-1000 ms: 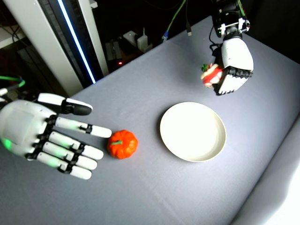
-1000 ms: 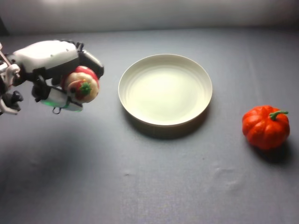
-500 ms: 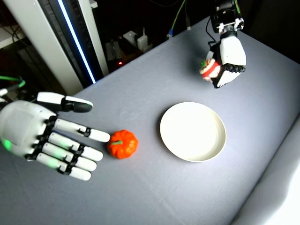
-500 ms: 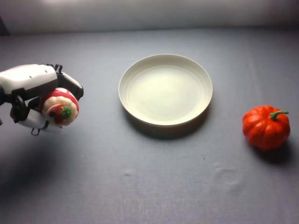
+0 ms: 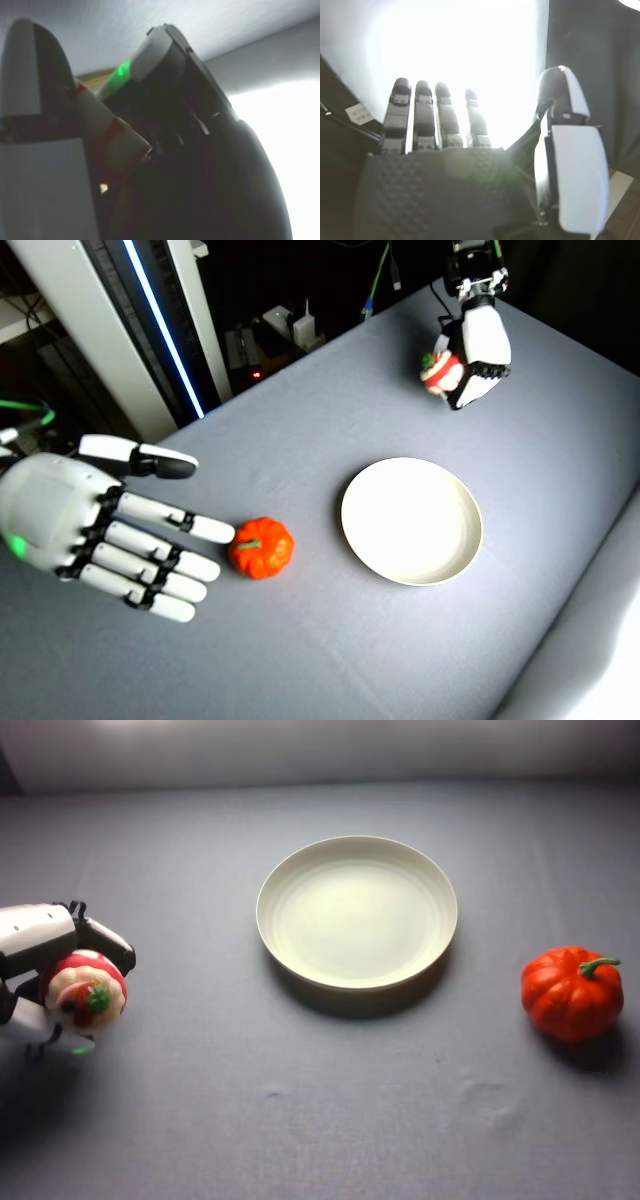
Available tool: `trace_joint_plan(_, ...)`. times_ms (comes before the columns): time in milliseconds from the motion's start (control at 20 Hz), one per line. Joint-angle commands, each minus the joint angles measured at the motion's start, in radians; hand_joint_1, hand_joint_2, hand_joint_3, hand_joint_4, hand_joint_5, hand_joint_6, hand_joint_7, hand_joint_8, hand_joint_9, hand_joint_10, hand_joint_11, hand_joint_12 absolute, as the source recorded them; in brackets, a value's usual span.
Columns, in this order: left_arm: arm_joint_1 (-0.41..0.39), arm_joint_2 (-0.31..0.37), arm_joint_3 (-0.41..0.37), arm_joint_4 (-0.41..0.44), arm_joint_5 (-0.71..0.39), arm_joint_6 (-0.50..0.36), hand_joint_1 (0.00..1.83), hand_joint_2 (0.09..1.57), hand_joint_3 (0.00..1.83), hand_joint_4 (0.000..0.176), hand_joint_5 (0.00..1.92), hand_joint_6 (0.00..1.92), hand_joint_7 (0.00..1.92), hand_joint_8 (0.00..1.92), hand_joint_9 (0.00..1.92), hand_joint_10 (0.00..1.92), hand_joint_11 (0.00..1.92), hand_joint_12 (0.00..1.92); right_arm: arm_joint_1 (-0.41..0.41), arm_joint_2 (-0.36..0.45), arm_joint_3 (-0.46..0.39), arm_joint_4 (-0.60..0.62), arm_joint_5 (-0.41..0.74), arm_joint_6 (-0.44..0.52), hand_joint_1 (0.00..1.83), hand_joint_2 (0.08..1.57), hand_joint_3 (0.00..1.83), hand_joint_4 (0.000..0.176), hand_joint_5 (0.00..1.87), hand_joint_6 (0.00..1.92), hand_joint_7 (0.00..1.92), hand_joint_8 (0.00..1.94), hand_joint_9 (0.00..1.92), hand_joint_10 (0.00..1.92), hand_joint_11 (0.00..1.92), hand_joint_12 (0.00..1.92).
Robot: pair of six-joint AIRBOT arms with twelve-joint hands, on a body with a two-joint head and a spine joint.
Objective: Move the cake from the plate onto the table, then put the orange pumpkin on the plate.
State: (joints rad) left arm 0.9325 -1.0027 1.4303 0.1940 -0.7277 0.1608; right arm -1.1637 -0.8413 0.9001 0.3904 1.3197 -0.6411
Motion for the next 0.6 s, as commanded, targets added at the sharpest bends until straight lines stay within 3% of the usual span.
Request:
trace_joint_plan(0,0.004,0.007,-0.002,-0.044,-0.092,-0.004,1.15,1.14,0.01,0.0,0.89,1.2,0.83,1.92,0.99,1.92,1.14,1.92,0.003,0.004,0.001,0.006,0.125,0.008,0.41,1.14,0.0,0.076,0.0,0.0,0.0,0.0,0.0,0.0,0.0,0.0)
trace_joint_plan(50,0.007,0.007,-0.007,-0.051,-0.091,-0.004,1.15,1.0,0.0,0.0,0.72,0.77,0.63,1.66,0.67,1.88,0.74,1.92,0.003,0.004,0.001,0.006,0.125,0.008,0.39,1.13,0.0,0.086,0.0,0.0,0.0,0.0,0.0,0.0,0.0,0.0)
trace_joint_plan(100,0.007,0.01,-0.012,-0.051,-0.084,-0.004,1.13,0.93,0.0,0.0,0.62,0.38,0.55,1.04,0.45,1.39,0.31,1.76,0.003,0.004,0.0,0.007,0.125,0.008,0.39,1.12,0.0,0.087,0.0,0.0,0.0,0.0,0.0,0.0,0.0,0.0)
trace_joint_plan(150,0.007,0.011,-0.014,-0.053,-0.083,-0.004,1.13,0.9,0.0,0.0,0.58,0.17,0.56,0.6,0.41,0.96,0.09,1.63,0.003,0.004,0.0,0.007,0.125,0.008,0.4,1.12,0.0,0.087,0.0,0.0,0.0,0.0,0.0,0.0,0.0,0.0)
trace_joint_plan(200,0.007,0.012,-0.016,-0.053,-0.083,-0.004,1.1,0.88,0.0,0.0,0.49,0.05,0.51,0.24,0.4,0.57,0.02,1.45,0.003,0.004,0.0,0.007,0.125,0.008,0.41,1.12,0.0,0.091,0.0,0.0,0.0,0.0,0.0,0.0,0.0,0.0)
trace_joint_plan(250,0.007,0.013,-0.018,-0.053,-0.083,-0.004,1.12,0.87,0.0,0.0,0.4,0.01,0.45,0.07,0.39,0.31,0.0,1.24,0.003,0.004,0.0,0.007,0.125,0.008,0.41,1.13,0.0,0.092,0.0,0.0,0.0,0.0,0.0,0.0,0.0,0.0)
trace_joint_plan(350,0.007,0.014,-0.021,-0.053,-0.084,-0.004,1.06,0.85,0.0,0.0,0.25,0.0,0.28,0.0,0.33,0.09,0.0,1.03,0.003,0.004,-0.001,0.007,0.125,0.008,0.42,1.12,0.0,0.087,0.0,0.0,0.0,0.0,0.0,0.0,0.0,0.0)
trace_joint_plan(500,0.008,0.025,-0.032,-0.06,-0.085,-0.004,0.95,0.81,0.0,0.105,0.02,0.0,0.07,0.0,0.11,0.0,0.0,0.67,0.003,0.004,-0.002,0.007,0.125,0.008,0.43,1.14,0.01,0.08,0.0,0.0,0.0,0.0,0.0,0.0,0.0,0.0)
trace_joint_plan(550,0.01,0.034,-0.042,-0.07,-0.089,-0.004,0.9,0.79,0.0,0.136,0.0,0.0,0.02,0.0,0.05,0.0,0.0,0.57,0.003,0.004,-0.002,0.007,0.125,0.008,0.43,1.15,0.01,0.086,0.0,0.0,0.0,0.0,0.0,0.0,0.0,0.0)
